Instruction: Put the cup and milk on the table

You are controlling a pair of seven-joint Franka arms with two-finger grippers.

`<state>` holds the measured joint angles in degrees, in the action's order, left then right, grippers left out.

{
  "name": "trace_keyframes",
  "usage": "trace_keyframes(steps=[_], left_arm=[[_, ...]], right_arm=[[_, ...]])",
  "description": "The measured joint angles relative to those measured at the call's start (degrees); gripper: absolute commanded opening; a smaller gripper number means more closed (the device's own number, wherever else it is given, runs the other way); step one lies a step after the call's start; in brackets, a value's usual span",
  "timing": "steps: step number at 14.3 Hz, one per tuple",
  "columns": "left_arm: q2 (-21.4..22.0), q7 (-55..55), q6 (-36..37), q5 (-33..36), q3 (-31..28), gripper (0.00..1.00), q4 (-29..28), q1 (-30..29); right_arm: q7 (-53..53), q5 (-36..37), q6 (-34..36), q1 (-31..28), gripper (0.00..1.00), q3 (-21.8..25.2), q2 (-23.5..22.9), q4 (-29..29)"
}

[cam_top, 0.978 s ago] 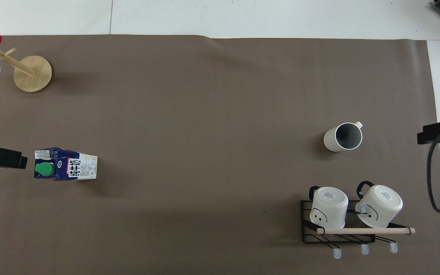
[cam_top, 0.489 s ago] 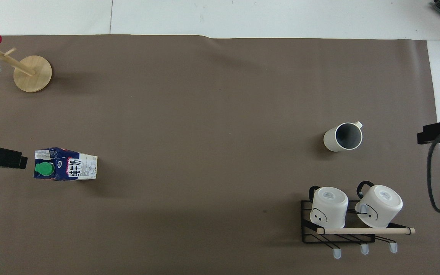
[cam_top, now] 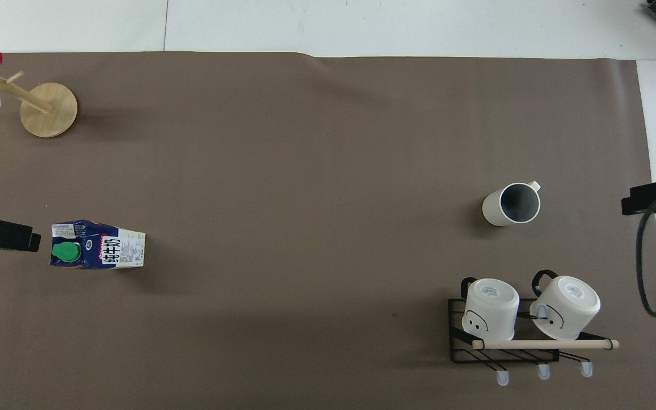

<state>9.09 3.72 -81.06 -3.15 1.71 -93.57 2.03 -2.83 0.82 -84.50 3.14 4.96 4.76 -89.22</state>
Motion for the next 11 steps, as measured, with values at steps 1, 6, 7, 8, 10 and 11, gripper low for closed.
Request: trace_keyframes(steps=[1, 6, 7, 8, 10, 11], left_arm=[[0.0, 0.0, 0.0, 0.0, 0.0, 1.0, 0.0, 0.0], [0.0, 0.0, 0.0, 0.0, 0.0, 1.0, 0.0, 0.0], [0.0, 0.0, 0.0, 0.0, 0.0, 1.0, 0.0, 0.0], [0.0, 0.0, 0.0, 0.0, 0.0, 1.0, 0.0, 0.0], [0.0, 0.0, 0.0, 0.0, 0.0, 1.0, 0.0, 0.0], [0.0, 0.0, 0.0, 0.0, 0.0, 1.0, 0.0, 0.0]], right_arm=[[0.0, 0.0, 0.0, 0.0, 1.0, 0.0, 0.0, 0.0], [0.0, -0.1, -0.5, 0.3, 1.0, -0.3, 0.0, -1.0], [0.0, -0.2, -2.1, 0.5, 1.0, -0.4, 0.0, -2.2], [0.0, -0.2, -3.9, 1.2, 1.0, -0.5, -0.1, -3.3], [0.0, -0.2, -6.7, 2.1, 1.0, -0.7, -0.6, -5.2], [0.0, -0.2, -8.6, 2.3, 1.0, -0.7, -0.9, -6.4]])
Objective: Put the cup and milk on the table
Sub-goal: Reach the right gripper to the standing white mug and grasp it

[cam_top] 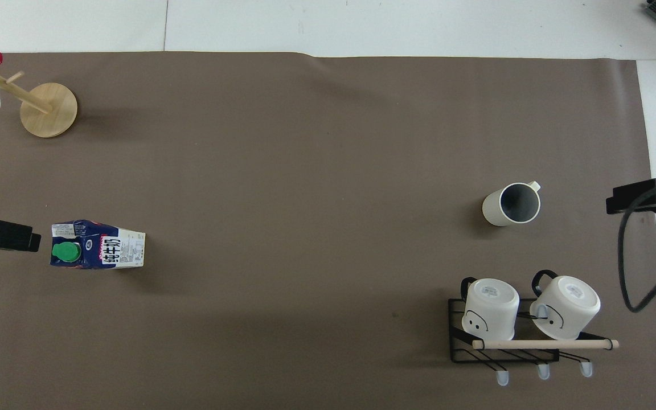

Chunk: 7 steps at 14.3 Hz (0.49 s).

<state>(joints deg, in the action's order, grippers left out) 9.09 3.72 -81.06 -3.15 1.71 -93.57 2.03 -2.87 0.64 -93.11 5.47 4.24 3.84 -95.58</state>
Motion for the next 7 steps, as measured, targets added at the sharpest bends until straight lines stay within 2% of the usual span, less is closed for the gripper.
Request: trace_keyframes(steps=[4, 7], left_arm=[[0.0, 0.0, 0.0, 0.0, 0.0, 1.0, 0.0, 0.0], [0.0, 0.0, 0.0, 0.0, 0.0, 1.0, 0.0, 0.0]], right_arm=[[-1.0, 0.0, -8.9, 1.4, 1.0, 0.0, -1.3, -7.3], [-3.1, 0.0, -15.2, 2.2, 1.0, 0.0, -4.8, -10.6]])
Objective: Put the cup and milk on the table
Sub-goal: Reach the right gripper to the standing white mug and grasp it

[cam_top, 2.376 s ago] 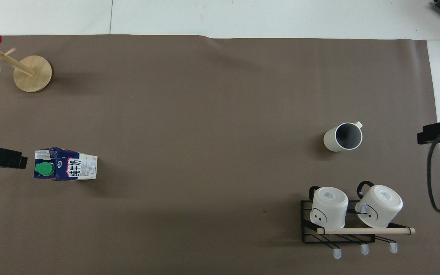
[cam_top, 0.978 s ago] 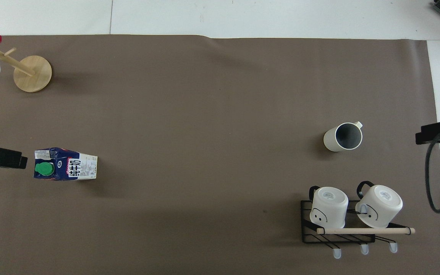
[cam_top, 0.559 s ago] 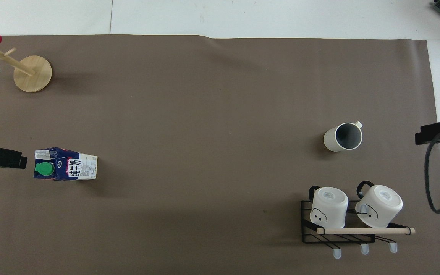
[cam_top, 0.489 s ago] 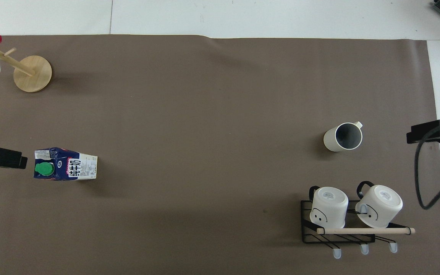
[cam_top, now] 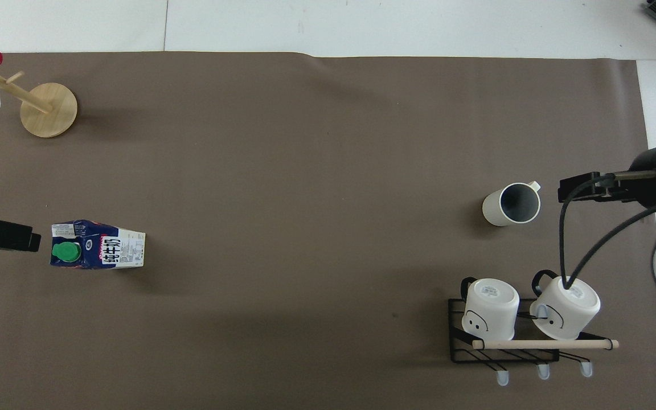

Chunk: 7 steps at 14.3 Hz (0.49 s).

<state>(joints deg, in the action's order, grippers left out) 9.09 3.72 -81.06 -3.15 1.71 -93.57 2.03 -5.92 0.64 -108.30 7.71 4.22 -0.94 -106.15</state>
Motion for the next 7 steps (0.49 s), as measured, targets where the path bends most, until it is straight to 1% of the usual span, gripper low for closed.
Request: trace_keyframes(steps=[3, 7], left_arm=[[0.0, 0.0, 0.0, 0.0, 0.0, 1.0, 0.0, 0.0], [0.0, 0.0, 0.0, 0.0, 0.0, 1.0, 0.0, 0.0]], right_arm=[[-1.6, 0.0, -6.8, 1.0, 1.0, 0.0, -4.4, -1.8], [-2.3, 0.0, -15.1, 1.5, 1.0, 0.1, -7.1, -7.0]])
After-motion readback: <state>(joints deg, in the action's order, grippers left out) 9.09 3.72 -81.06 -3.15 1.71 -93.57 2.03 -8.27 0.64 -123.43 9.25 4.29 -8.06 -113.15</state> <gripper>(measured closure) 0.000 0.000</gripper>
